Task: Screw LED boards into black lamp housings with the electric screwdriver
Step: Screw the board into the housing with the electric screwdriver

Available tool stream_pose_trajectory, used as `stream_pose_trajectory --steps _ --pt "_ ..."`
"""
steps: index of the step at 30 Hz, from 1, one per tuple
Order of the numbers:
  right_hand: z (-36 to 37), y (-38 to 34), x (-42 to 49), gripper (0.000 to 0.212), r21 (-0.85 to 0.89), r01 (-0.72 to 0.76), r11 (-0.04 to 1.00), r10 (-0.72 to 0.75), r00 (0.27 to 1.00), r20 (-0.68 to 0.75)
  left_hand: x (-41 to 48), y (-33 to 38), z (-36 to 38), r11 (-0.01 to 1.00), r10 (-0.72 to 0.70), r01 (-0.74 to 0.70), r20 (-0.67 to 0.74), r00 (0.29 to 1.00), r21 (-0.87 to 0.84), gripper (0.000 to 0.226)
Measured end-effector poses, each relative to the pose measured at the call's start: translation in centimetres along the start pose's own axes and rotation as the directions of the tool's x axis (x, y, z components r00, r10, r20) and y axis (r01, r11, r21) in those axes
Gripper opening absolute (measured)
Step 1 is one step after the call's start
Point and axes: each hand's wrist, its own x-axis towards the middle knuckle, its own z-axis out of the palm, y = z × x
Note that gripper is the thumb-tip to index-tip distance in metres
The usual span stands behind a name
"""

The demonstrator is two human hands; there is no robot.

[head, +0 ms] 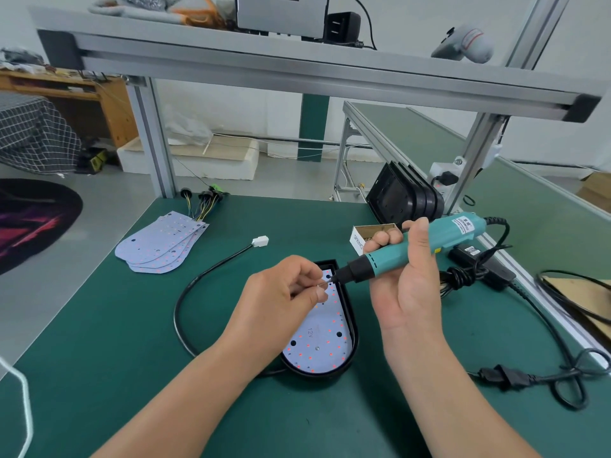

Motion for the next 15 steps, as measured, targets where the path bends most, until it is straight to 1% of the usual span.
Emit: stream_pose_trajectory --steps 5,9,10,11,12,13,14,15 --pt "-0.1 -0.2 0.1 0.022 0.009 -0.002 1.000 0.002 1.000 -0.021 0.0 -0.1 0.0 1.000 0.003 -0.003 -0.005 1.000 0.009 0.032" --pt "-0.3 -0.4 0.3 0.022 0.026 -0.004 1.000 0.005 0.999 -0.032 0.1 0.1 -0.3 0.999 0.027 -0.027 0.020 0.999 0.019 0.036" --pt "-0.4 -0.5 0.3 0.022 0.027 -0.001 1.000 0.001 1.000 -0.031 0.1 0.2 -0.5 0.996 0.058 -0.057 -0.008 0.998 0.072 0.032" --pt "-0.4 -0.6 0.4 0.022 0.027 0.002 1.000 -0.001 1.000 -0.030 0.2 0.2 -0.9 0.984 0.090 -0.078 -0.065 0.994 0.161 0.028" --pt "-0.4 -0.7 0.5 0.022 0.028 0.005 1.000 -0.005 1.000 -0.031 0.4 0.2 -1.4 0.960 0.116 -0.076 -0.135 0.984 0.271 0.028" --pt "-0.5 -0.7 0.7 0.023 0.029 0.009 1.000 -0.009 0.999 -0.033 0.7 0.0 -1.8 0.923 0.126 -0.044 -0.192 0.973 0.383 0.035" --pt "-0.7 -0.8 0.8 0.023 0.030 0.016 0.999 -0.015 0.999 -0.036 0.9 -0.2 -2.2 0.887 0.088 0.023 -0.219 0.972 0.462 0.045" --pt "-0.8 -0.8 0.9 0.024 0.028 0.023 0.999 -0.022 0.999 -0.040 1.1 -0.3 -2.4 0.857 -0.009 0.119 -0.217 0.976 0.501 0.055"
